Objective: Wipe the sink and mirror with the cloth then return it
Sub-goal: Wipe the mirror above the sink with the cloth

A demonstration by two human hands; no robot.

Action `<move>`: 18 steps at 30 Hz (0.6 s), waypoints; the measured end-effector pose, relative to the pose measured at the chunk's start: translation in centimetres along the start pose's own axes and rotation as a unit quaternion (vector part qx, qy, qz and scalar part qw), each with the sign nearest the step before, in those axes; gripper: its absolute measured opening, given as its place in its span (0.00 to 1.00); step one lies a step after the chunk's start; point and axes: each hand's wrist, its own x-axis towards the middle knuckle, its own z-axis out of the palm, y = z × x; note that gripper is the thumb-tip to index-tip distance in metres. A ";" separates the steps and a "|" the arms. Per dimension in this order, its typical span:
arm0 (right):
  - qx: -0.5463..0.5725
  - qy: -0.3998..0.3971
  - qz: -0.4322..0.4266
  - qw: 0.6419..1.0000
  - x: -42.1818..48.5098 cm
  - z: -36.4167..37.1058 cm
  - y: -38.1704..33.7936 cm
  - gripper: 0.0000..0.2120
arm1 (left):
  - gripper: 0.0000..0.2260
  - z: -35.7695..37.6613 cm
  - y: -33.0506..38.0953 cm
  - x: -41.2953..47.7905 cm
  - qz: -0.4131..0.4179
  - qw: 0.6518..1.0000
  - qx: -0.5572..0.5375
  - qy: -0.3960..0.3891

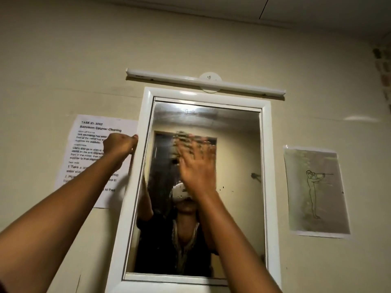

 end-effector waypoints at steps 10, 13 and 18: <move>-0.002 0.087 0.366 0.927 -9.5 -1.9 9.1 0.26 | 0.13 -0.1 0.4 -2.5 0.033 0.997 0.041 0.063; 0.057 0.106 0.444 0.888 -8.3 -0.8 6.0 0.26 | 0.14 -1.1 0.2 -2.0 0.014 1.000 0.023 0.005; 0.090 0.082 0.277 0.953 -3.5 0.0 -1.3 0.26 | 0.11 -2.2 0.2 -2.1 -0.017 0.995 -0.042 -0.084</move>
